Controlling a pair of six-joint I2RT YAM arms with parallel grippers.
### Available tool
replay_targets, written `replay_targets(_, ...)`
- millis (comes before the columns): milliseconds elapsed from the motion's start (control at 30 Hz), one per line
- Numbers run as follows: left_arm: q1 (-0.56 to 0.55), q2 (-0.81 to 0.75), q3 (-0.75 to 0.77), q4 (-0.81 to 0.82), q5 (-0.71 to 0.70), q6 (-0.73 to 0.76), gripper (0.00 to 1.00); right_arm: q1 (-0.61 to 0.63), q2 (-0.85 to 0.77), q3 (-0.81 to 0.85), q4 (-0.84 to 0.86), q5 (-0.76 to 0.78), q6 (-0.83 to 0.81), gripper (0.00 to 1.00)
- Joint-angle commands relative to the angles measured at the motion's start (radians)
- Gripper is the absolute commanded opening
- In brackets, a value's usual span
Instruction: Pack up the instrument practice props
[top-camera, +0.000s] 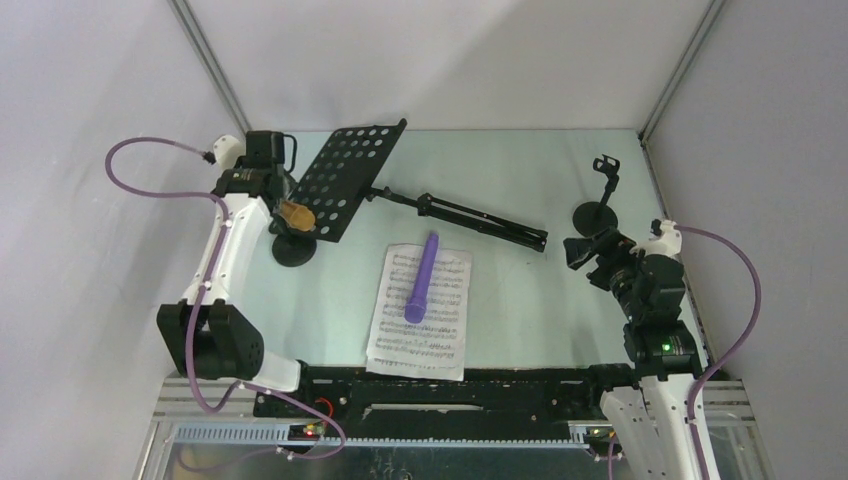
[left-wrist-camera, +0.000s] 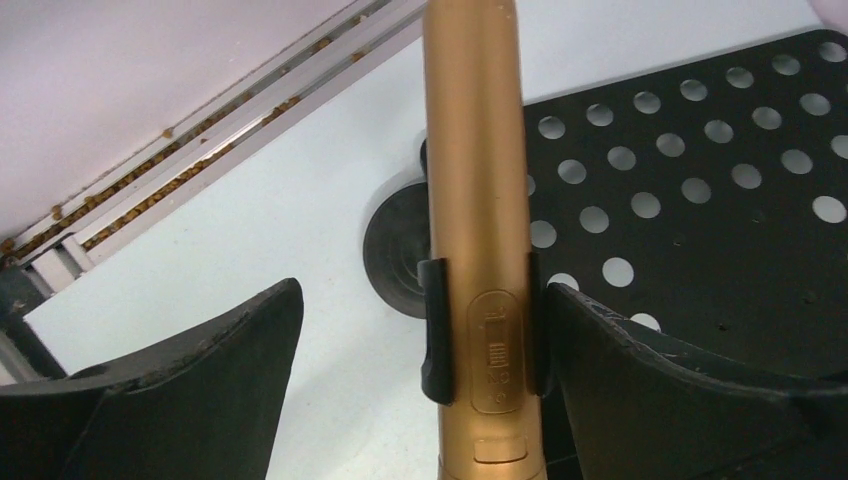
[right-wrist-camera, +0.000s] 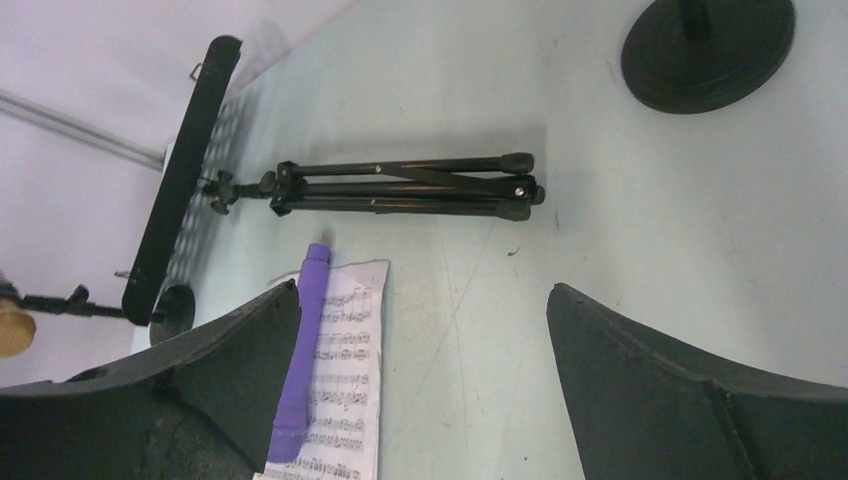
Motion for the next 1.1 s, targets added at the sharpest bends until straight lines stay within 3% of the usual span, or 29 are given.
replay_targets(0,0.006,-0.006,0.005,0.088,0.043,0.022,0.94,0.015,0.007,0.026,0.015,-0.071,-0.015,1.00)
replay_targets(133,0.009,-0.001,0.005,0.078,0.001,-0.005,0.84,0.027,0.041,0.075,-0.005,-0.105,-0.050,0.99)
replay_targets(433,0.008,-0.001,-0.099,0.150,0.082,-0.026,0.78,0.045,0.016,0.077,-0.048,-0.111,-0.096,0.99)
replay_targets(733,0.009,-0.081,-0.153,0.167,0.129,-0.032,0.14,0.049,-0.043,0.077,-0.080,-0.105,-0.103,0.99)
replay_targets(933,-0.020,-0.313,-0.243,0.188,0.241,-0.039,0.01,0.050,-0.071,0.077,-0.081,-0.168,-0.127,0.99)
replay_targets(1067,-0.117,-0.476,-0.260,0.144,0.198,-0.054,0.00,0.053,-0.085,0.077,-0.082,-0.180,-0.129,0.99)
